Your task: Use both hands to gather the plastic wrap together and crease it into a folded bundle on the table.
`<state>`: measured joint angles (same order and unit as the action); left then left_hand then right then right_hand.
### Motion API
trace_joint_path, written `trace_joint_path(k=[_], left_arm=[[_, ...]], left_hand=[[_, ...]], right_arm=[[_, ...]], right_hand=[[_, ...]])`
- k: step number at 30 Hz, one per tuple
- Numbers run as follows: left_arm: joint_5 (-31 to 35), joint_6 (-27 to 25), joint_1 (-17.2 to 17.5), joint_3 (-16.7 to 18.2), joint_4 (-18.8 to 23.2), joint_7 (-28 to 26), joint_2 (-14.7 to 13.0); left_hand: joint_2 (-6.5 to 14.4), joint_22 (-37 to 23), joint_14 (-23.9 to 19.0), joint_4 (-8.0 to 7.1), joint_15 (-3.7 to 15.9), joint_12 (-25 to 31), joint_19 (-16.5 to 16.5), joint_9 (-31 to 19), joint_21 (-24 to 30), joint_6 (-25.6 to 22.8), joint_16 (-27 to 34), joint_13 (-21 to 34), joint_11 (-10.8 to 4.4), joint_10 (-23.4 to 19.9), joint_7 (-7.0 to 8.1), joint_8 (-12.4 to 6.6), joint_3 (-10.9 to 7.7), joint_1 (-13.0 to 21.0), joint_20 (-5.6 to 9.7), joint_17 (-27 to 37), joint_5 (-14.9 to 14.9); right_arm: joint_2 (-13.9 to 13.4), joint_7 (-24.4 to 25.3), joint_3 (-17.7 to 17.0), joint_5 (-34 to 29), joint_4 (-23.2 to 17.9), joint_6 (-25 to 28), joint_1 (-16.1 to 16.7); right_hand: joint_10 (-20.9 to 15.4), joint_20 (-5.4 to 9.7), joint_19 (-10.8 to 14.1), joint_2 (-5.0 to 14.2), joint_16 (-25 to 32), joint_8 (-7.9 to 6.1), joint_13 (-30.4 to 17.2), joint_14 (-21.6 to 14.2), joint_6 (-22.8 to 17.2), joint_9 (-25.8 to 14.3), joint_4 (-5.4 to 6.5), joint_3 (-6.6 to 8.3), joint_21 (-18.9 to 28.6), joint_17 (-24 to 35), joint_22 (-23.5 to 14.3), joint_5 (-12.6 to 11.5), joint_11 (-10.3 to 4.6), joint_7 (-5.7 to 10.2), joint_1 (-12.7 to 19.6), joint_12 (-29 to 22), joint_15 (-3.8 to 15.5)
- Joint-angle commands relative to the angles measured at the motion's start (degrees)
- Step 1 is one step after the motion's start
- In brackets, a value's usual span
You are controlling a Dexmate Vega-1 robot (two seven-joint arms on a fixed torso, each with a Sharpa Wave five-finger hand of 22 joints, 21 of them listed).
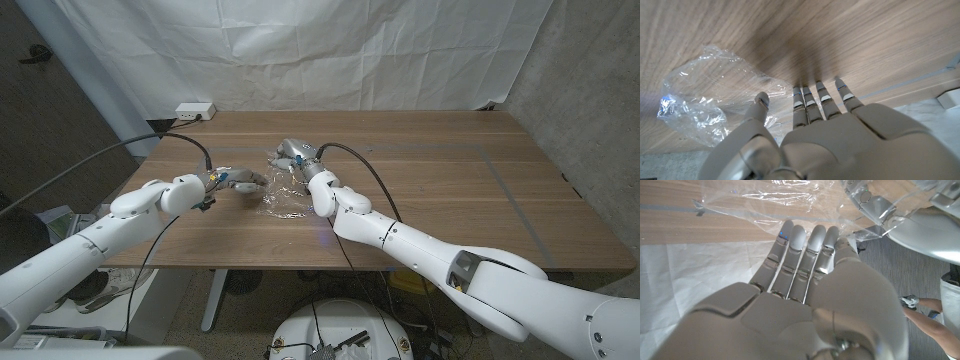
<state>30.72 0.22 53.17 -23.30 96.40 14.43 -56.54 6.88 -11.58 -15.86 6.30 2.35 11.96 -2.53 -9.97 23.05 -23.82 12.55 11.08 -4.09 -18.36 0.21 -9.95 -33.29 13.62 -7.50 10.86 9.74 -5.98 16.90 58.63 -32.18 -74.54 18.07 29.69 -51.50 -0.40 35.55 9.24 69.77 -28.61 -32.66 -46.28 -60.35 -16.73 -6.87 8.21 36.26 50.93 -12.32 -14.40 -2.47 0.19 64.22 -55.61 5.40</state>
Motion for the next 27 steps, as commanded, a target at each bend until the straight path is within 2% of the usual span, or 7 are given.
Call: trace_joint_path(k=[1,19,21,22,24,25,27], left_arm=[[-0.4,-2.6,2.3,1.4,2.6,-0.1,-1.4],[-2.9,-9.3,10.2,5.9,9.1,-2.2,-5.3],[-3.1,-9.8,10.8,6.1,9.6,-2.4,-5.7],[-3.2,-10.0,10.9,6.2,9.7,-2.6,-5.8],[-3.2,-10.2,11.1,6.2,10.0,-2.7,-5.9],[-3.2,-10.2,11.2,6.1,10.0,-2.9,-6.0],[-3.2,-10.1,11.1,6.0,9.9,-3.0,-6.1]], left_hand=[[-0.1,-0.2,-0.6,-0.31,1.75,0.1,0.1,-0.1,0.0,0.1,0.1,0.2,-0.08,0.0,-0.16,-0.37,-0.12,-0.1,-0.38,0.3,0.4],[-0.1,-0.2,-0.4,-0.21,1.65,0.0,0.1,-0.1,0.0,1.0,-0.2,0.2,0.1,0.2,1.07,-0.16,-0.42,-0.3,-0.39,0.3,0.5],[-0.1,-0.2,-0.3,-0.19,1.54,0.0,0.2,-0.1,-0.1,1.1,-0.2,0.2,0.07,0.2,1.25,-0.16,-0.46,-0.3,-0.36,0.3,0.5],[-0.1,-0.2,-0.3,-0.17,1.53,0.0,0.1,-0.1,-0.1,1.2,-0.2,0.2,0.08,0.2,1.29,-0.16,-0.49,-0.3,-0.41,0.3,0.5],[-0.1,-0.2,-0.3,-0.15,1.55,-0.1,0.2,-0.1,-0.1,1.2,-0.3,0.2,0.11,0.3,1.32,-0.19,-0.53,-0.3,-0.4,0.3,0.5],[-0.1,-0.2,-0.2,-0.12,1.59,0.0,0.2,-0.1,-0.1,1.3,-0.3,0.2,0.15,0.3,1.31,-0.17,-0.56,-0.3,-0.41,0.3,0.5],[-0.1,-0.2,0.0,-0.09,1.58,-0.1,0.2,-0.1,-0.1,1.3,-0.4,0.2,0.21,0.3,1.35,-0.18,-0.6,-0.3,-0.41,0.3,0.5]], right_arm=[[3.6,3.3,1.6,1.0,6.9,-0.7,-1.8],[8.0,6.7,4.5,2.4,15.6,-4.7,-2.3],[8.1,6.2,4.0,3.9,16.3,-6.2,-2.1],[8.1,6.2,4.0,4.1,16.4,-6.3,-2.1],[8.0,6.1,3.9,4.3,16.5,-6.2,-2.0],[7.9,5.3,3.5,5.2,16.4,-6.4,-2.0],[7.7,4.3,3.0,6.3,16.6,-7.2,-2.0]], right_hand=[[-0.3,-0.3,-0.2,0.11,0.5,-0.39,0.1,-0.6,-0.1,-0.1,-0.04,-0.01,0.4,0.2,-0.1,0.1,0.32,-0.27,0.4,-0.3,6.37],[0.5,-0.28,-0.4,0.46,0.0,-0.01,1.4,-0.3,0.5,0.5,0.26,-0.01,1.5,-0.2,0.0,0.1,0.68,-0.06,0.4,0.4,6.39],[1.5,-0.46,-0.4,1.73,-0.9,1.21,2.7,-0.5,2.2,1.1,2.0,0.19,1.9,-0.9,0.1,0.3,0.97,-0.18,-1.3,1.4,6.12],[2.8,-0.75,-0.6,1.73,-1.7,2.65,3.8,-0.2,4.0,1.9,3.56,0.02,2.3,-1.6,0.2,0.9,1.42,-0.81,-3.3,2.5,5.68],[4.2,-1.16,-1.2,1.59,-2.1,4.9,5.2,0.3,6.8,2.9,4.45,0.25,2.6,-2.3,0.3,1.4,2.5,-0.81,-4.6,3.9,5.65],[5.1,-1.56,-1.6,1.78,-2.6,6.39,6.2,0.4,8.5,3.5,6.39,-0.06,2.7,-2.7,0.4,1.9,3.37,-0.85,-7.3,4.9,5.3],[6.7,-1.94,-2.8,2.14,-3.5,8.75,7.7,1.9,11.3,4.3,8.24,0.45,2.8,-3.7,0.5,2.4,4.43,-1.65,-9.7,6.6,4.08]])
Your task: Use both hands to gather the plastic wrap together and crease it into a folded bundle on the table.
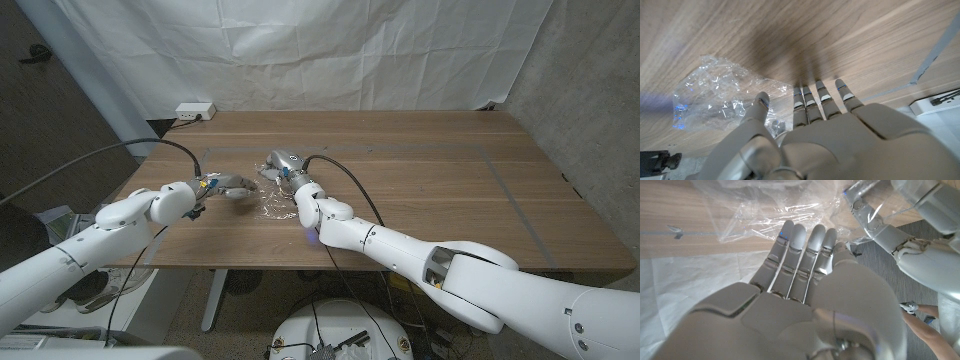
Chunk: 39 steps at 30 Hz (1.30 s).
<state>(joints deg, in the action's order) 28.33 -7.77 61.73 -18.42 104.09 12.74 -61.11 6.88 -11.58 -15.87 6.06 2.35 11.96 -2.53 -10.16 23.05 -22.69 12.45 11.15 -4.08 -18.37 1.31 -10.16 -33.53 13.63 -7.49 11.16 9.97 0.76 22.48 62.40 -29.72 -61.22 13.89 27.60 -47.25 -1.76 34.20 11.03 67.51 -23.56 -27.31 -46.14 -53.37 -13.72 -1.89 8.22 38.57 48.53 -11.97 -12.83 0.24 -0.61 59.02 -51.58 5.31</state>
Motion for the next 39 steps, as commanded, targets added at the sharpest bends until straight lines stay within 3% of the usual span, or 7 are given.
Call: trace_joint_path(k=[1,7,12,17,27,33,39], left_arm=[[-0.7,-2.0,2.5,0.9,2.2,-1.4,-1.5],[-0.5,-1.5,2.0,0.6,2.0,-1.7,-1.6],[-0.3,-2.5,3.0,1.6,3.0,-2.9,-2.2],[-0.1,-5.7,6.2,4.5,5.7,-5.5,-3.2],[-0.5,-11.7,11.0,8.7,9.2,-9.2,-3.6],[-1.9,-12.8,14.0,11.8,10.1,-13.4,-2.8],[-3.4,-13.6,15.6,13.8,10.5,-16.7,-1.3]], left_hand=[[-0.1,-0.2,0.0,0.16,1.61,-0.1,0.2,0.0,-0.1,0.3,-0.3,0.2,0.2,0.3,0.22,0.03,-0.37,-0.3,-0.41,0.0,0.2],[-0.1,-0.2,0.1,0.31,1.57,-0.1,0.4,0.0,-0.2,0.6,-0.4,0.2,0.09,0.5,0.14,0.05,-0.54,-0.2,-0.34,0.0,0.3],[-0.1,-0.2,0.1,0.42,1.57,-0.2,0.4,0.0,-0.2,0.7,-0.5,0.2,0.21,0.6,0.46,0.0,-0.68,-0.1,-0.44,-0.1,0.3],[-0.1,-0.2,0.0,0.62,1.42,-0.1,0.2,0.0,-0.2,0.3,-0.5,0.2,0.31,0.6,3.2,-0.31,-0.94,-0.2,-0.55,-0.1,0.3],[-0.4,-0.2,1.9,0.98,-0.48,-0.2,0.7,0.0,-0.4,-0.9,-1.3,0.2,1.04,1.0,6.13,-0.67,-1.3,-0.3,-1.09,-0.1,0.2],[-0.5,-0.2,1.5,1.03,-1.12,0.1,0.7,0.0,-0.5,-1.0,-1.2,0.2,1.15,0.6,5.13,-0.6,-1.35,-0.5,-1.19,-0.1,0.1],[-0.6,-0.2,1.1,1.04,-1.11,0.2,0.5,0.0,-0.4,-0.4,-1.0,0.2,1.15,0.3,4.96,-0.37,-1.39,-0.6,-1.26,-0.1,0.1]], right_arm=[[1.0,-1.2,-1.1,4.4,3.4,-3.3,0.1],[0.0,-2.1,-2.3,6.5,2.7,-4.7,0.4],[-0.7,-2.2,-2.9,7.5,1.7,-5.5,0.8],[-1.4,-0.7,-2.7,6.7,0.9,-5.7,0.9],[-1.6,1.4,-2.6,5.5,1.2,-4.4,0.7],[-1.7,3.0,-1.7,3.6,1.7,-3.3,0.4],[-1.7,3.5,-1.7,3.3,2.4,-3.3,0.2]], right_hand=[[2.7,-0.8,-1.9,0.17,-1.5,4.44,3.0,1.9,4.8,1.5,4.56,0.28,0.5,-1.7,0.2,1.1,2.36,-1.07,-6.4,3.2,3.93],[4.9,-2.59,-4.9,-0.87,-2.9,9.32,6.1,4.4,10.1,2.2,10.36,-2.18,1.1,-3.3,-0.6,1.9,5.74,-3.71,-17.0,6.6,0.83],[6.0,-3.09,-6.8,0.27,-3.8,11.03,7.4,5.8,12.0,2.3,11.85,-2.08,1.1,-3.9,-0.8,1.6,6.69,-4.42,-21.1,8.1,-0.85],[6.5,-3.48,-7.3,0.7,-5.3,11.8,8.3,6.5,12.7,2.2,12.43,-1.42,1.5,-5.5,-1.0,1.2,7.34,-4.23,-24.5,9.1,-1.54],[8.7,-3.67,-8.5,0.11,-8.0,12.55,9.6,8.1,14.4,2.1,11.27,0.49,1.3,-8.8,-0.4,0.9,6.9,-2.82,-26.7,11.1,-1.95],[9.6,-3.62,-8.5,0.18,-11.3,12.51,11.2,8.9,15.6,2.0,6.14,7.45,1.6,-13.7,0.6,0.8,5.91,-1.88,-20.6,13.0,-2.03],[9.8,-3.34,-8.3,-0.06,-12.6,12.52,11.6,8.6,16.0,2.0,4.71,9.7,1.7,-15.6,0.8,1.1,5.24,-1.41,-18.9,13.5,-1.03]])
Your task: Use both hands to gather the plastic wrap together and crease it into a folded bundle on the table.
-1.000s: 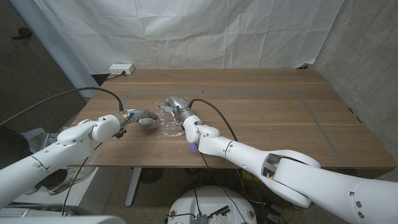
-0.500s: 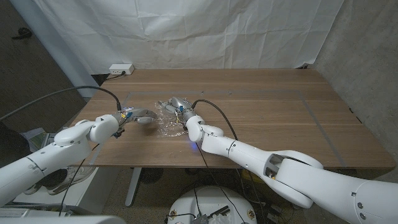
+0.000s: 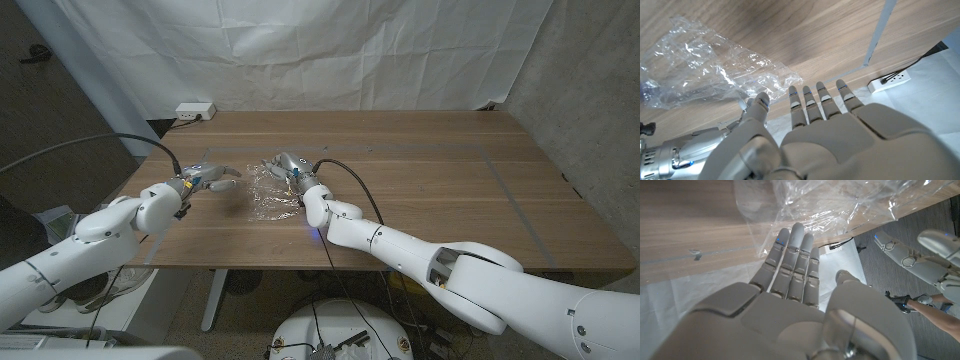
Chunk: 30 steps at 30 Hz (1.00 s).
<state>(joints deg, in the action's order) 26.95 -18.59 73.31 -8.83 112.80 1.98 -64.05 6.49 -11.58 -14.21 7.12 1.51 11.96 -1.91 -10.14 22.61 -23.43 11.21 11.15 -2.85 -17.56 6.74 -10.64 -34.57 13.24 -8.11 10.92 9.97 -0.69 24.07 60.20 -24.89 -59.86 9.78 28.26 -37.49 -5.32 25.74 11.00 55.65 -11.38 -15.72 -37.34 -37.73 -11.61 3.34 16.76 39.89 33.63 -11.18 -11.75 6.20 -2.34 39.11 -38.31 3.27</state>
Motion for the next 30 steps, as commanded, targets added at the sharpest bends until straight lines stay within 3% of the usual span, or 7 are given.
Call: trace_joint_path(k=[1,7,9,12,15,22,30], left_arm=[[-2.2,-3.1,3.5,3.8,1.7,-5.3,1.5],[-2.7,-1.6,-1.2,-0.1,-0.9,-2.4,1.1],[-2.6,-1.1,-2.6,-1.1,-1.7,-1.9,1.3],[-2.5,-0.4,-4.2,-2.3,-2.8,-1.4,1.5],[-2.3,0.4,-5.6,-3.2,-3.9,-1.2,1.8],[-1.6,2.4,-9.4,-5.7,-6.8,-0.3,3.1],[-8.4,10.5,-10.4,-3.6,-11.4,-1.9,5.7]], left_hand=[[-0.2,-0.2,-0.5,-0.05,-0.3,0.2,-0.1,-0.1,0.0,1.1,0.3,0.2,-0.03,-0.4,-0.32,0.41,-0.37,-0.3,-0.74,0.1,0.1],[-0.2,-0.3,4.8,0.28,1.04,-1.3,-0.1,-0.1,0.0,10.4,-1.1,0.2,-0.94,5.1,-0.65,1.27,-0.85,-0.6,-0.07,-0.3,0.0],[-0.2,-0.3,5.4,0.3,1.08,-1.4,0.0,-0.1,-0.1,10.9,-1.2,0.2,-1.09,5.6,-0.68,1.21,-0.87,-0.7,0.21,-0.3,0.0],[-0.2,-0.3,5.8,0.23,1.02,-1.3,0.1,-0.1,-0.1,11.3,-1.2,0.2,-1.1,5.8,-0.77,1.16,-0.85,-0.8,0.23,-0.3,0.0],[-0.2,-0.3,5.8,0.12,1.02,-1.4,0.3,-0.1,-0.2,11.3,-1.1,0.2,-1.15,6.1,-0.88,1.02,-0.84,-0.9,0.34,-0.3,0.0],[0.0,-0.4,5.9,-0.14,0.96,-1.2,0.4,-0.1,-0.2,11.5,-1.0,0.2,-1.02,6.2,-0.88,0.89,-0.81,-1.3,0.27,-0.2,0.0],[0.2,-0.4,5.5,-0.77,0.63,-1.0,0.5,-0.1,-0.2,13.0,-0.5,0.2,-0.72,6.6,-0.26,0.99,-0.62,-2.0,0.23,-0.1,-0.1]], right_arm=[[-0.5,1.9,0.4,-1.5,1.0,0.7,-0.4],[-2.7,4.0,0.3,-2.7,-2.1,-0.3,0.7],[-4.4,5.5,0.2,-3.7,-4.6,-1.0,1.6],[-7.8,7.9,-0.3,-5.7,-9.8,-1.5,3.7],[-11.2,8.6,-1.2,-6.7,-15.2,-1.8,6.1],[-15.7,9.6,-1.8,-10.8,-22.8,-1.5,9.6],[-18.1,12.1,-1.1,-15.6,-23.5,-4.3,10.9]], right_hand=[[0.1,0.21,0.2,-0.27,-1.5,0.3,0.2,0.2,0.4,-0.1,-0.66,1.55,0.5,-1.4,0.0,0.2,-0.76,0.39,1.1,0.4,0.52],[0.9,0.08,-0.1,-0.97,-4.9,0.02,0.8,1.1,0.2,-0.1,-1.01,2.93,0.5,-4.6,0.2,0.8,-0.68,0.41,0.9,1.2,-0.2],[-0.1,-0.02,-0.1,-1.38,-6.3,-1.57,1.1,-0.1,-3.5,-0.3,-1.3,3.7,0.6,-6.4,0.3,1.0,-0.9,0.0,0.6,1.3,0.05],[-2.4,0.26,0.9,-2.77,-3.2,-3.4,0.1,-1.4,-5.9,-1.4,-4.57,3.79,1.1,-3.5,0.4,1.2,-1.54,-0.03,2.5,0.0,0.95],[-2.5,0.59,1.3,-3.41,-1.2,-4.13,-0.8,-1.2,-5.8,-2.2,-6.16,3.32,1.3,-1.1,0.4,1.3,-2.1,0.53,3.1,-0.5,1.61],[-2.0,0.89,1.4,-0.94,-1.2,-5.07,-1.9,-0.6,-5.8,-3.0,-7.47,4.71,1.5,-1.0,0.4,0.8,-2.66,1.07,4.7,-1.0,2.39],[-0.2,1.24,0.8,-0.96,-8.6,-6.23,-1.2,1.3,-7.5,-2.9,-8.02,7.43,1.8,-7.0,0.4,0.8,-3.13,3.73,4.5,0.4,2.12]])
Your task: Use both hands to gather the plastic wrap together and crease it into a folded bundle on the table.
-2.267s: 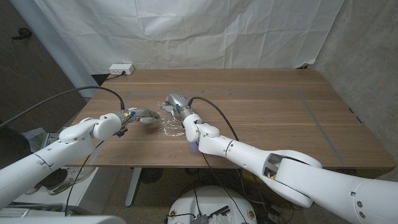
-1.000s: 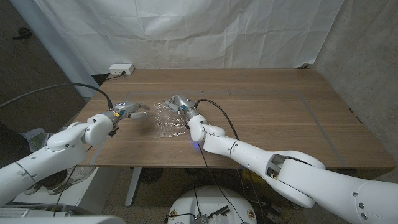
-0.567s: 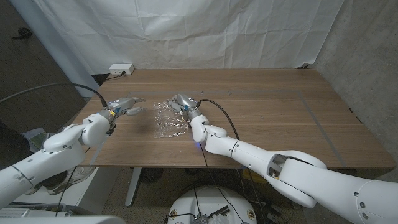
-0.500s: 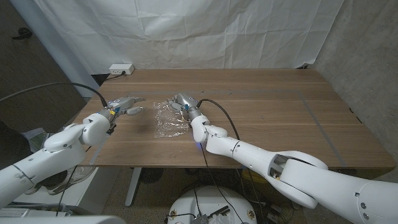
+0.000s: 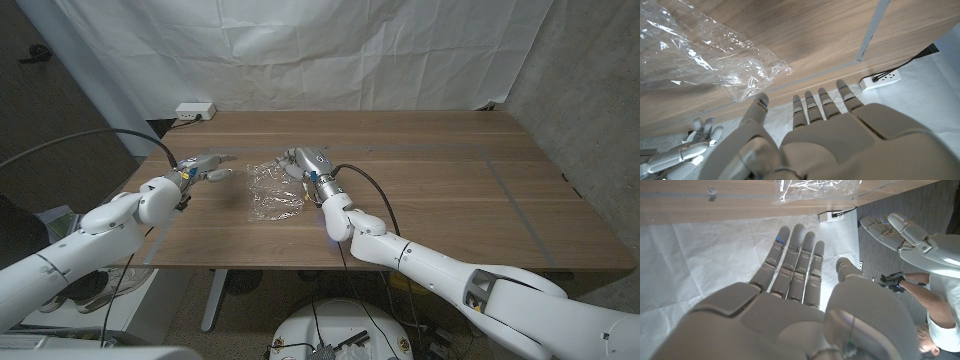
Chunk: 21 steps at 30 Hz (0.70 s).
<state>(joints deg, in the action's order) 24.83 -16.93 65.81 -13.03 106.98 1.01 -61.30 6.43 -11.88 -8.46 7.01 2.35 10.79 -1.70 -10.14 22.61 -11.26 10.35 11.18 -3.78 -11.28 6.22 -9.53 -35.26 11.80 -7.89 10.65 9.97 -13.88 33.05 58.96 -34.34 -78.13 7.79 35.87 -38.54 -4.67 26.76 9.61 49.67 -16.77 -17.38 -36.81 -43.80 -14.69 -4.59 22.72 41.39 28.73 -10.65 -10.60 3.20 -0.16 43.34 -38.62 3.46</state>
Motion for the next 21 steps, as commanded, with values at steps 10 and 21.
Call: trace_joint_path(k=[10,21], left_arm=[[-17.8,17.8,-3.5,3.6,-10.8,-2.4,7.2],[-21.8,21.8,-4.2,3.8,-12.8,-3.0,8.1]], left_hand=[[0.4,-0.2,-0.1,-1.37,-0.94,0.2,0.4,-0.1,-0.3,1.4,0.5,0.2,1.17,1.0,0.18,-0.34,0.32,-1.5,-0.13,0.3,-0.1],[0.4,-0.2,0.3,-1.79,-1.25,0.2,0.7,-0.1,-0.4,1.6,0.5,0.2,1.36,1.4,-0.01,-0.51,0.44,-2.0,-0.41,0.3,-0.1]], right_arm=[[-7.1,11.2,3.3,-14.0,-2.2,-8.2,4.6],[-7.1,6.1,5.5,-17.3,-0.5,-8.3,3.9]], right_hand=[[-0.2,0.9,-0.5,-0.52,-5.8,-2.63,1.5,1.6,-6.4,0.8,-0.65,3.24,0.5,-3.7,0.0,-0.2,-1.64,1.88,-0.2,1.2,2.38],[5.2,2.84,-3.0,1.18,-15.3,0.86,4.6,6.0,-1.7,2.7,-2.06,10.84,0.4,-9.7,0.2,-0.4,-4.87,3.9,1.5,7.1,3.95]])
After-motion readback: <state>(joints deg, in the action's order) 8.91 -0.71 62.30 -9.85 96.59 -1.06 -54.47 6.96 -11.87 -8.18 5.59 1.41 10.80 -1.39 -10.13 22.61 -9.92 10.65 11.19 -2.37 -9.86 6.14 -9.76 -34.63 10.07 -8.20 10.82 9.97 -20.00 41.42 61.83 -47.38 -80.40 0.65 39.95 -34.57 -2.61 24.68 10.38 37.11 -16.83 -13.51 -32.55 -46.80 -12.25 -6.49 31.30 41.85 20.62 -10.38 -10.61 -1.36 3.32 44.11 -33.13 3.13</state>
